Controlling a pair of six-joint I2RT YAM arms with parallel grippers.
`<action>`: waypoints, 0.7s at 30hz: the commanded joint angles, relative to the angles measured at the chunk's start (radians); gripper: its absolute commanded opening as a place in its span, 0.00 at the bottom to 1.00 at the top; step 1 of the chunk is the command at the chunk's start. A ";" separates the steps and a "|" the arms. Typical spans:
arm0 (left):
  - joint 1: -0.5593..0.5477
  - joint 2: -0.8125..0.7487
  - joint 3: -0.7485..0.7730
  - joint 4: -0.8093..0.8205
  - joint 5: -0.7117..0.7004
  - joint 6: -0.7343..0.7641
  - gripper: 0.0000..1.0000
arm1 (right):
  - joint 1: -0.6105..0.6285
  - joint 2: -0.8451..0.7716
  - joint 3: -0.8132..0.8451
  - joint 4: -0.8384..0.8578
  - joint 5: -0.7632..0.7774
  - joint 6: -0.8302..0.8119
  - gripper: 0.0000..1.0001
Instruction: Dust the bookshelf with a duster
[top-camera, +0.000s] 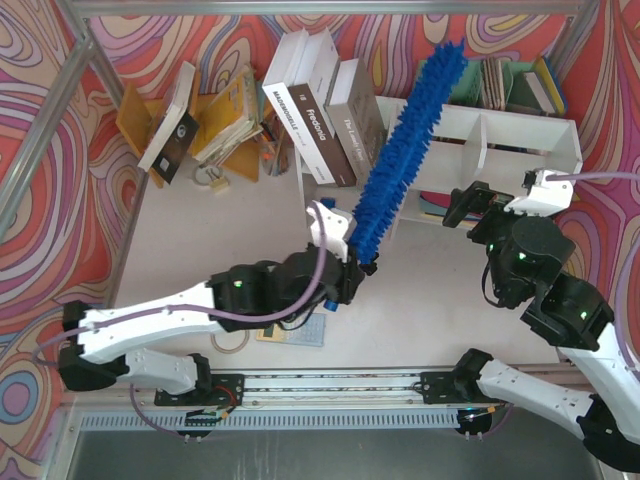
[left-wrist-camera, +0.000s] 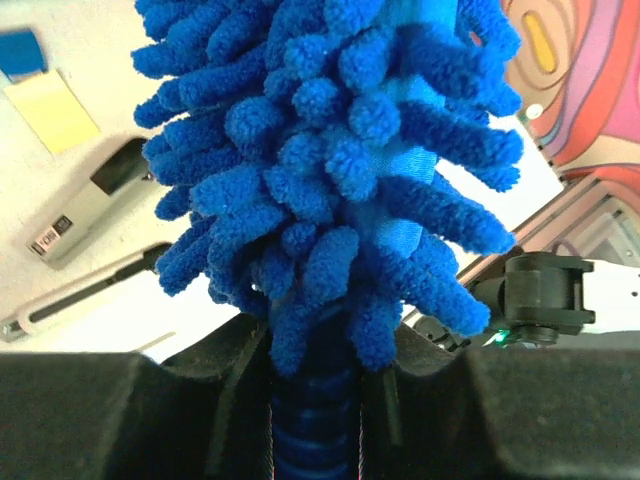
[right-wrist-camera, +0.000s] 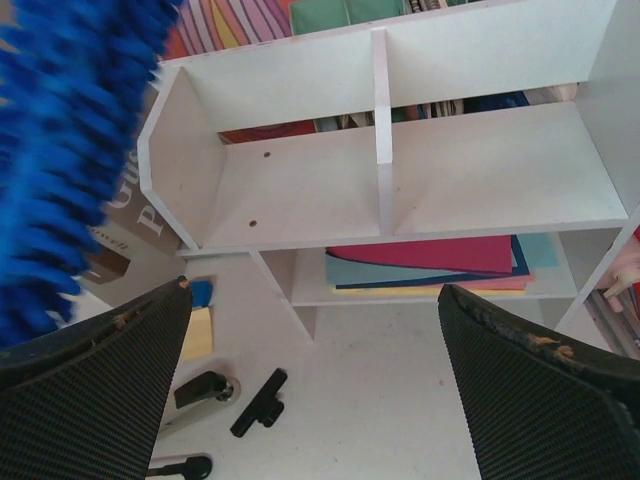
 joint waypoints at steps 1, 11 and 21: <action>-0.005 0.057 -0.012 0.019 -0.031 -0.101 0.00 | -0.004 0.003 0.014 -0.031 0.035 0.037 0.99; -0.004 0.128 -0.069 -0.112 -0.027 -0.150 0.00 | -0.003 -0.022 -0.043 -0.010 0.035 0.043 0.99; -0.002 0.162 -0.081 -0.152 -0.019 -0.143 0.00 | -0.002 -0.010 -0.074 0.005 0.014 0.055 0.99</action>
